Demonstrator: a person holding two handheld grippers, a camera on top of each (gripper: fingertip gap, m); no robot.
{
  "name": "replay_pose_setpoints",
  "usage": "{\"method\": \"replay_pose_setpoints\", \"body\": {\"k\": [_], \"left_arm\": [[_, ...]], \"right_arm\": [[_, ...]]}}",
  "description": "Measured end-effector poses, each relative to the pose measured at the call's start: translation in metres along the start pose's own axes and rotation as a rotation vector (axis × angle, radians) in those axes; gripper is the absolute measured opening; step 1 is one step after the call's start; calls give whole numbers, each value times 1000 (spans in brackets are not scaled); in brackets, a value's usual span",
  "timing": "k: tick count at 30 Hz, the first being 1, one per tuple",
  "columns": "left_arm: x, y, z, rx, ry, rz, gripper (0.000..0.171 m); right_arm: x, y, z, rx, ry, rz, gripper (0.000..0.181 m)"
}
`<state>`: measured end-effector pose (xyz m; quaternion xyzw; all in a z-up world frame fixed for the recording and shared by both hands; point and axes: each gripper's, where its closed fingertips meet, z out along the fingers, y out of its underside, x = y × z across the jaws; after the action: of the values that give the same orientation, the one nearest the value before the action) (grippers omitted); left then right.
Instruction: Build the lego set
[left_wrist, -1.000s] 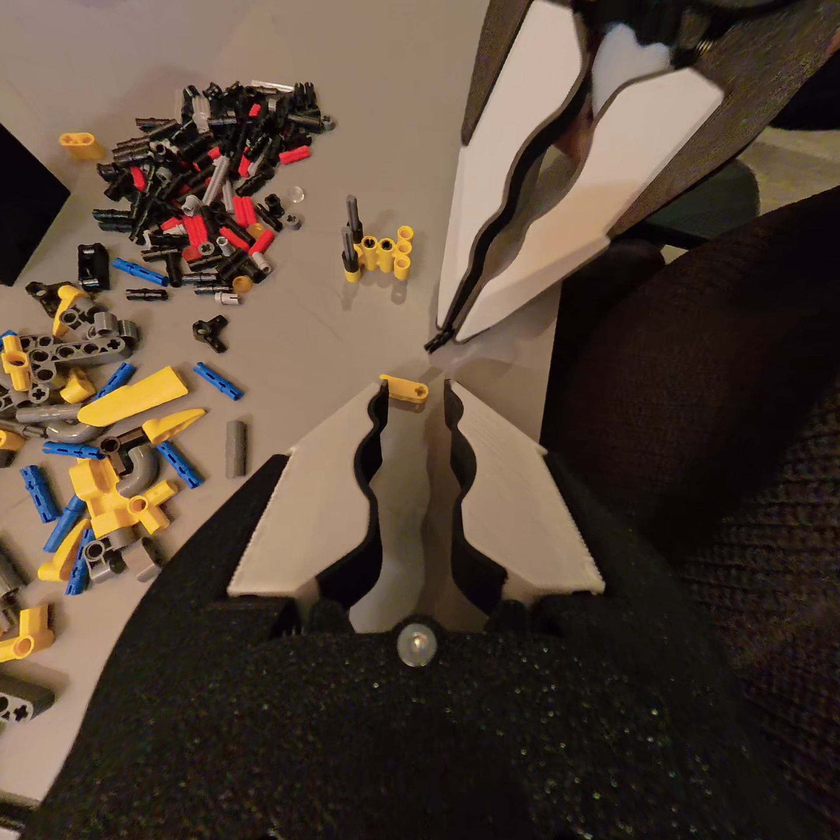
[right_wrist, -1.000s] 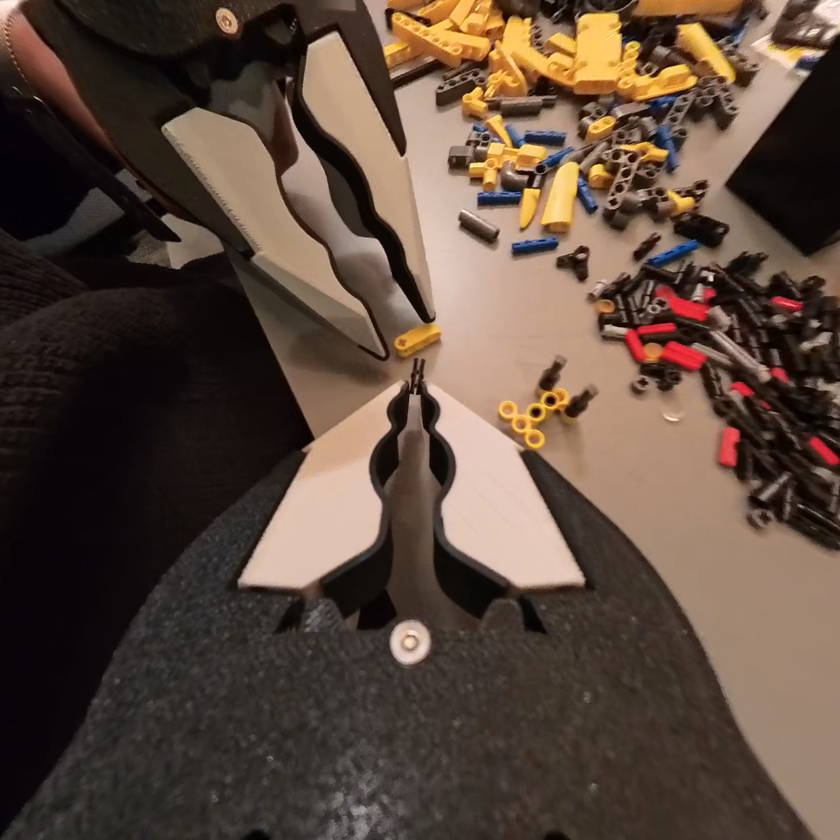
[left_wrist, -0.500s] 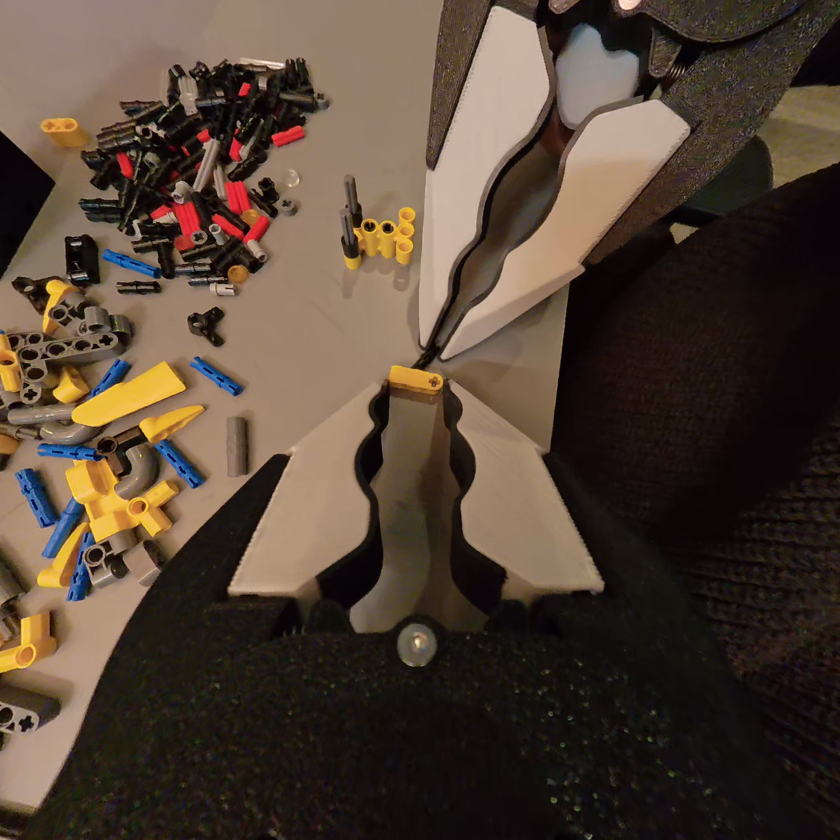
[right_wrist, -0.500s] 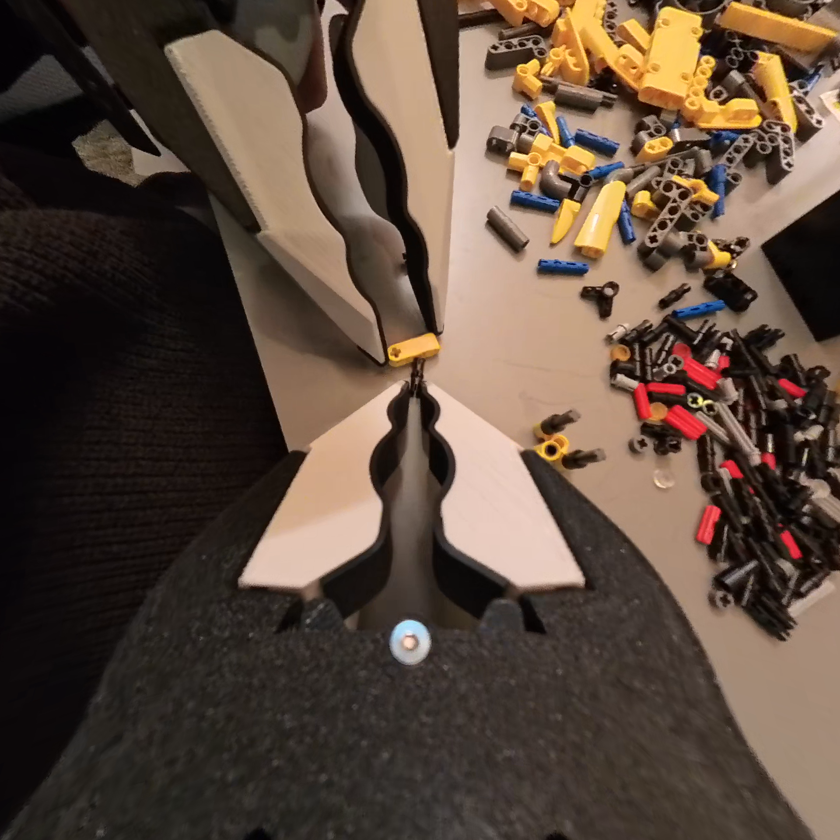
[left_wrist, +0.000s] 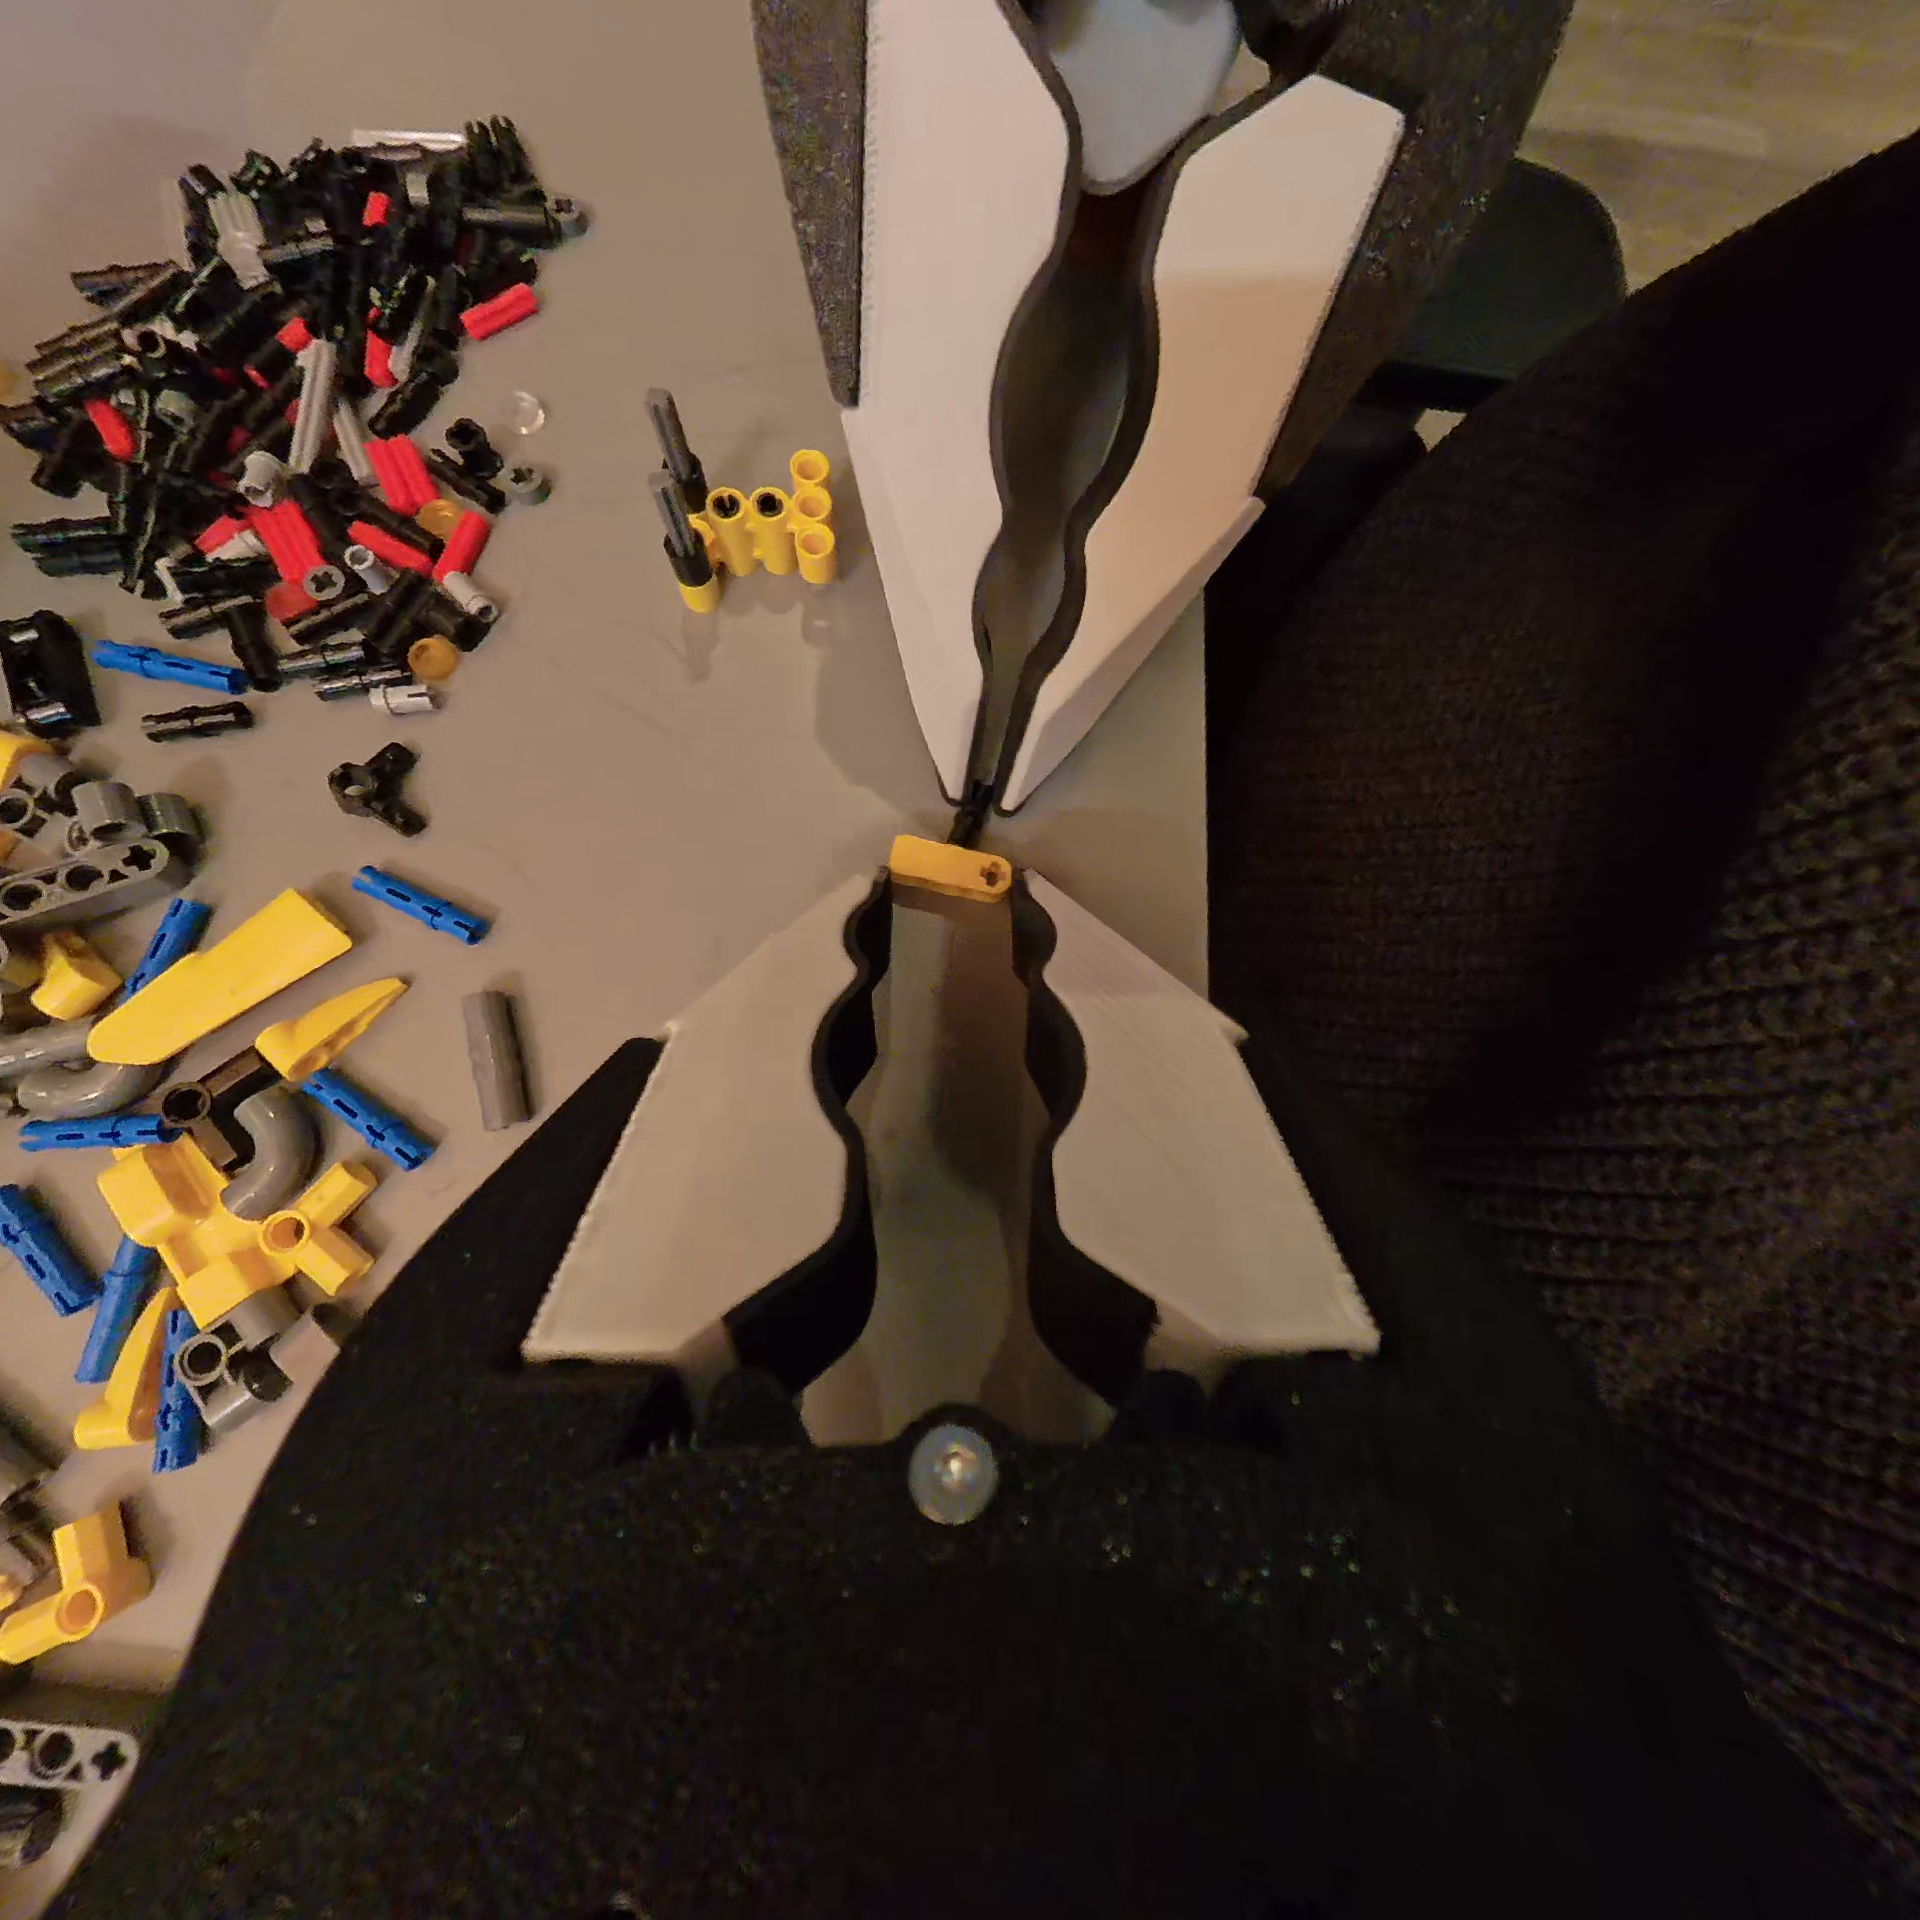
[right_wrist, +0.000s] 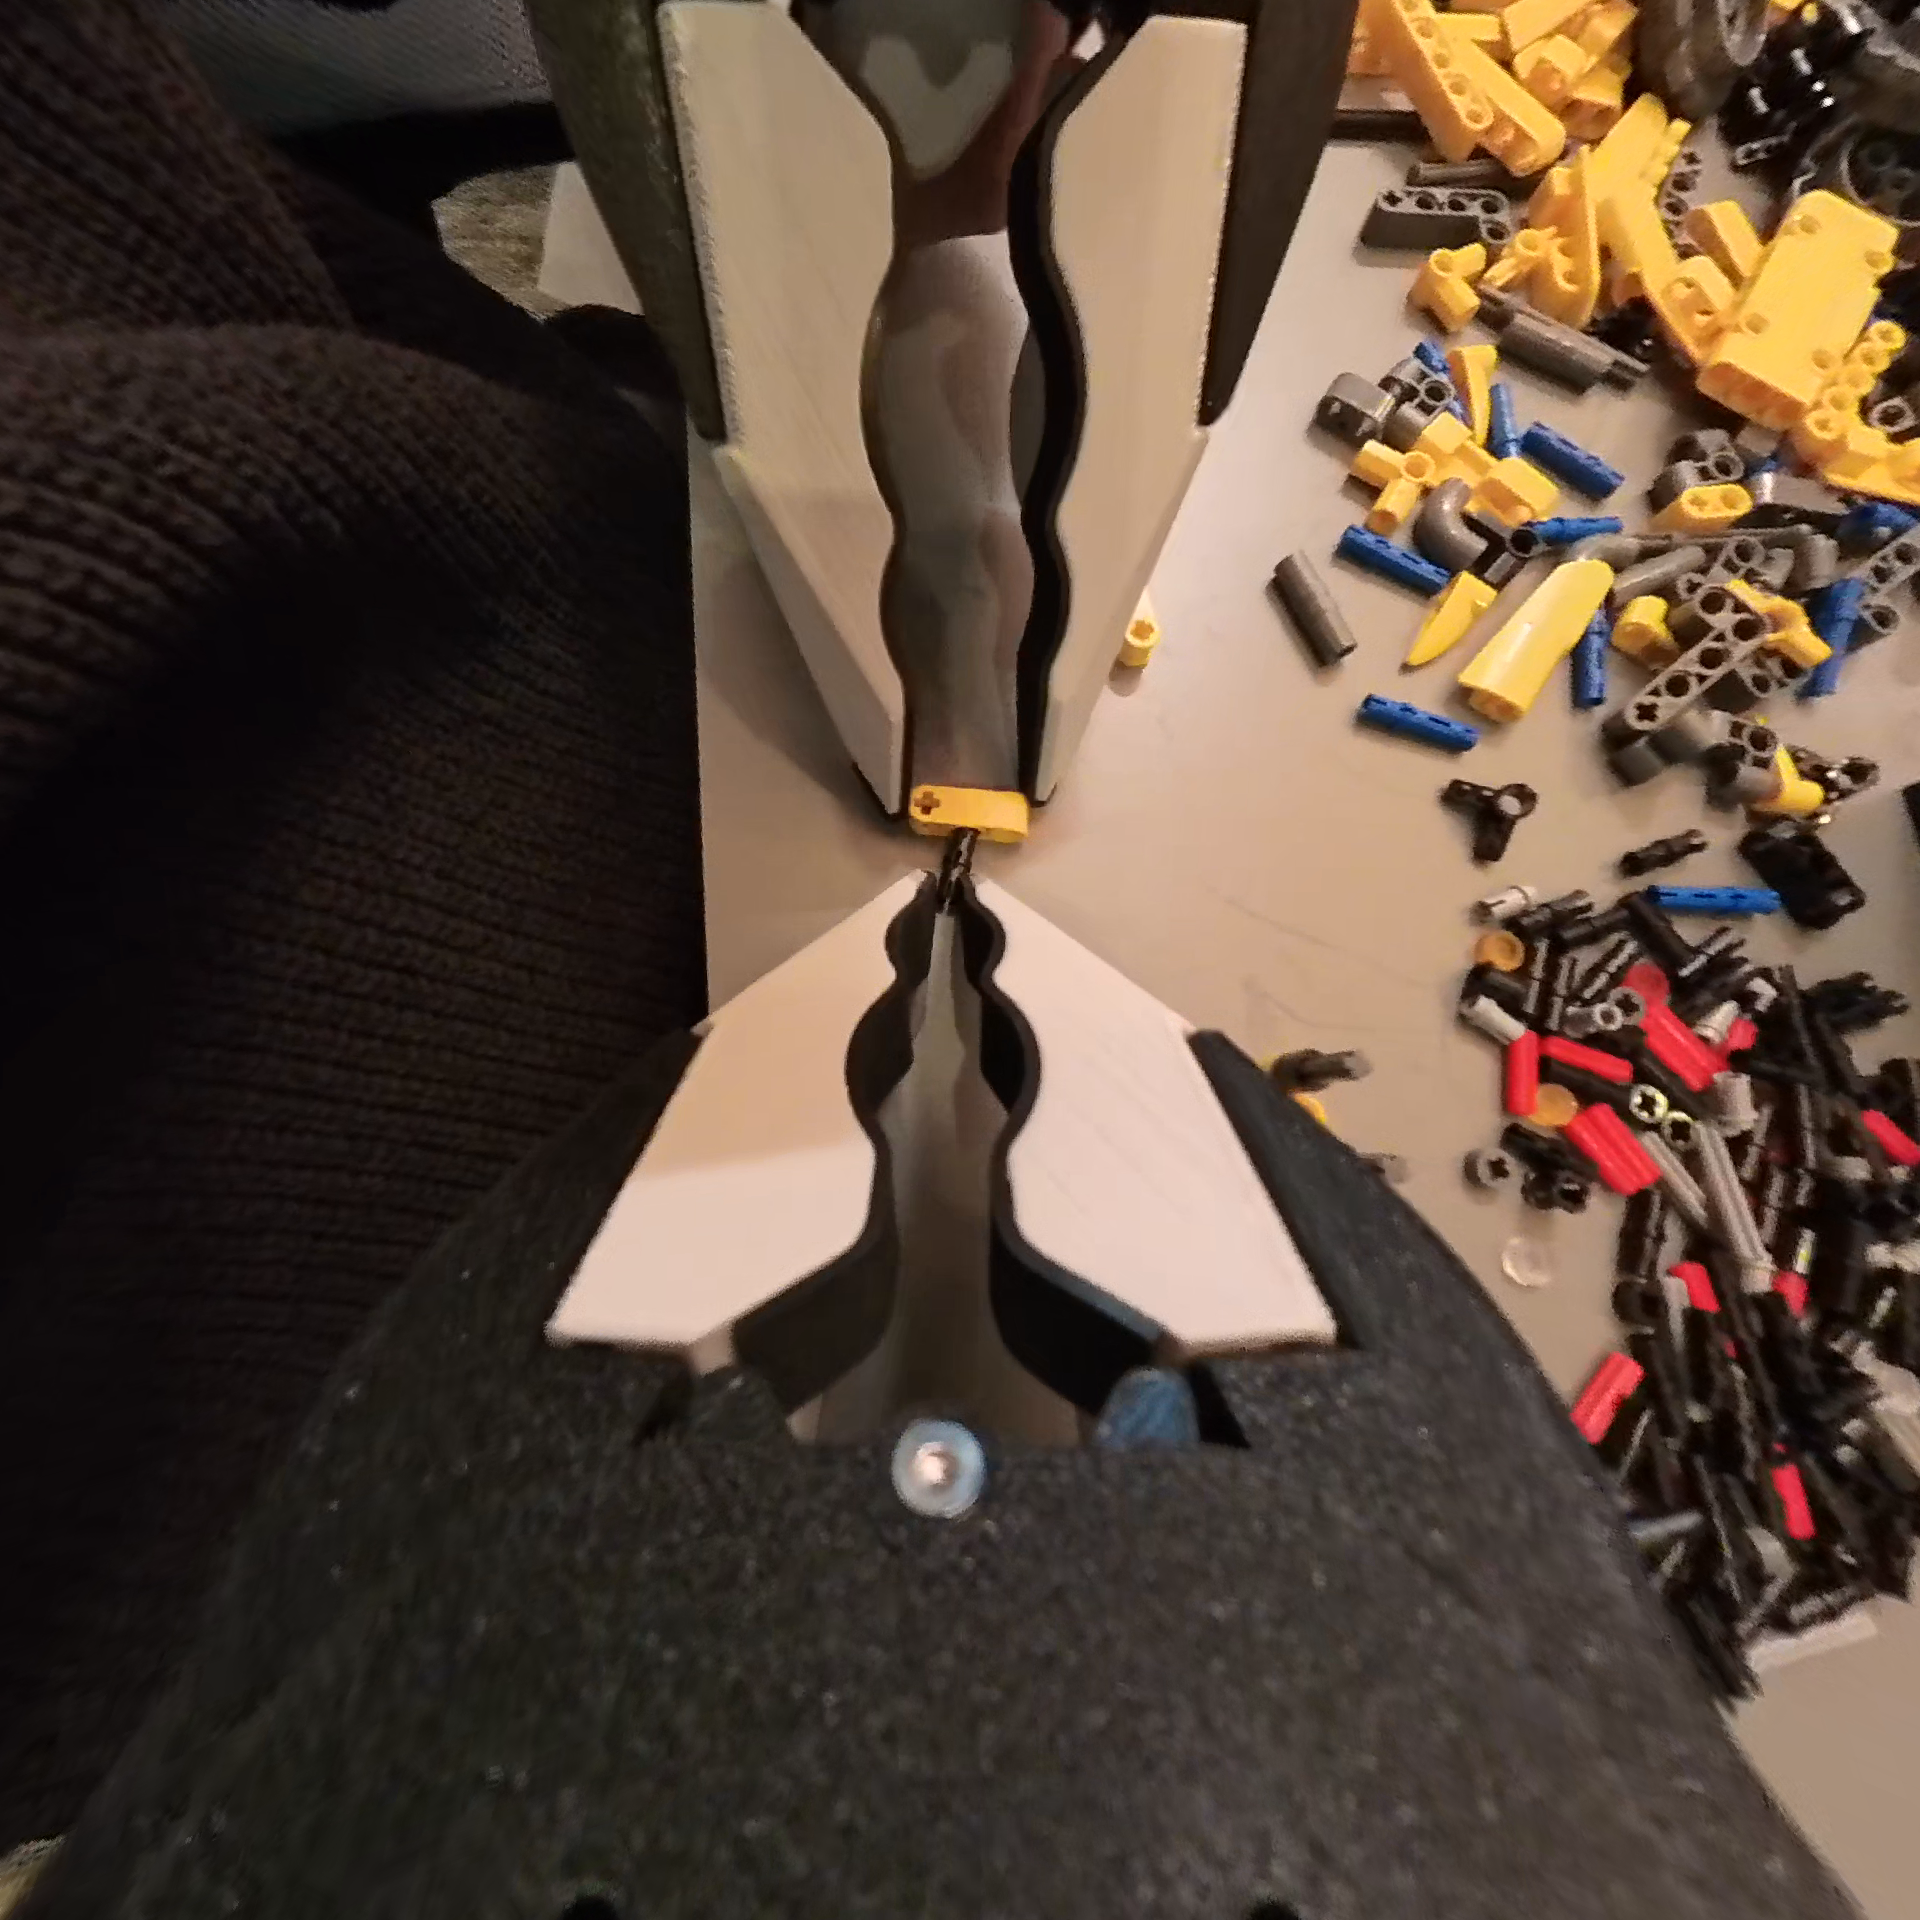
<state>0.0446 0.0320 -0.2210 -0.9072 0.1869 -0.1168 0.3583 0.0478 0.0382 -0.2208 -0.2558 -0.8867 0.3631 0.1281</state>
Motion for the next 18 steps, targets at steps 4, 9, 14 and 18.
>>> {"method": "replay_pose_setpoints", "body": {"k": [4, 9, 14, 18], "left_arm": [[3, 1, -1, -7, 36, 14, 22], [6, 4, -3, -6, 78, 13, 22], [6, 4, -3, 4, 60, 2, 22], [5, 4, -3, -7, 36, 5, 22]], "right_arm": [[0, 0, 2, 21, -39, 17, 4], [-2, -2, 4, 17, -69, 18, 3], [-3, -2, 3, 32, -38, 118, 3], [-3, -2, 4, 11, 7, 180, 3]]}}
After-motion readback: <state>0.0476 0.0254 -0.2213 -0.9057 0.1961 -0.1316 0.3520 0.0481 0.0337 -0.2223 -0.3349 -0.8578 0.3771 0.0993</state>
